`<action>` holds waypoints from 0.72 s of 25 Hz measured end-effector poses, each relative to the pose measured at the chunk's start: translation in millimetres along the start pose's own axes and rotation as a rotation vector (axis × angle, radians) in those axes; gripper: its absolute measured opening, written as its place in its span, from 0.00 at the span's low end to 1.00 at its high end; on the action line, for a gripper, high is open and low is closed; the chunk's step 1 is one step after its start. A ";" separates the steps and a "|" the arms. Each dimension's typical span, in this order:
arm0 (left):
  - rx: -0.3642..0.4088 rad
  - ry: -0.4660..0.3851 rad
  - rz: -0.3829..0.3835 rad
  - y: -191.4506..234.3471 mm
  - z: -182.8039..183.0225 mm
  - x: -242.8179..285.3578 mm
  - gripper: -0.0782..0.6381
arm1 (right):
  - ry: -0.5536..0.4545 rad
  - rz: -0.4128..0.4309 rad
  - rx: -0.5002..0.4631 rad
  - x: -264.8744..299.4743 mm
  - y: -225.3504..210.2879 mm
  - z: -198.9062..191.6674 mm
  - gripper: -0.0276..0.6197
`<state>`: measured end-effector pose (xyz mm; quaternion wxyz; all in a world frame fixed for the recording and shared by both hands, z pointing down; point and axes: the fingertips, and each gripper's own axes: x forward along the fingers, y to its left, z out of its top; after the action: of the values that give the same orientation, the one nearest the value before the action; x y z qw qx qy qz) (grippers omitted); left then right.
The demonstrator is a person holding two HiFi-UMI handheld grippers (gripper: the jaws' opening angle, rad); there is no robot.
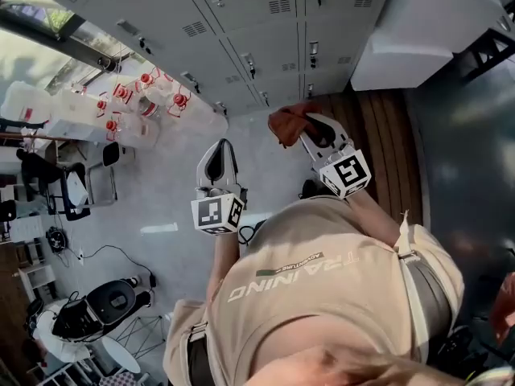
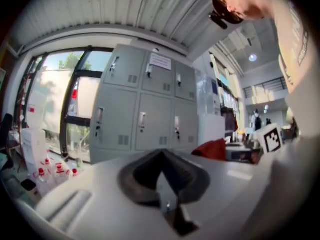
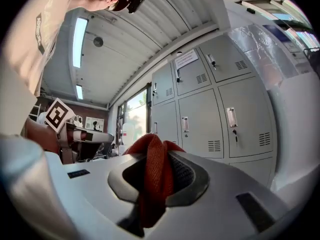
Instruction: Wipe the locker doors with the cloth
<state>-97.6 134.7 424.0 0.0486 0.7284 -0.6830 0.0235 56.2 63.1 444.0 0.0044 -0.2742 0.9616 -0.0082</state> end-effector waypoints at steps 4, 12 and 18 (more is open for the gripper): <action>-0.001 0.007 0.034 6.5 -1.7 30.4 0.12 | 0.010 0.038 -0.013 20.6 -24.2 -3.0 0.14; -0.016 0.036 0.031 42.7 -3.4 76.9 0.12 | 0.054 0.045 -0.004 74.6 -46.1 -15.6 0.14; -0.028 0.007 -0.049 91.7 1.3 138.1 0.12 | 0.052 -0.024 -0.039 130.3 -60.0 -4.0 0.14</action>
<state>-180.0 -8.2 440.1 0.0618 0.7440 -0.6651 0.0151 -22.9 -56.6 448.6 -0.0260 -0.2852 0.9581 0.0034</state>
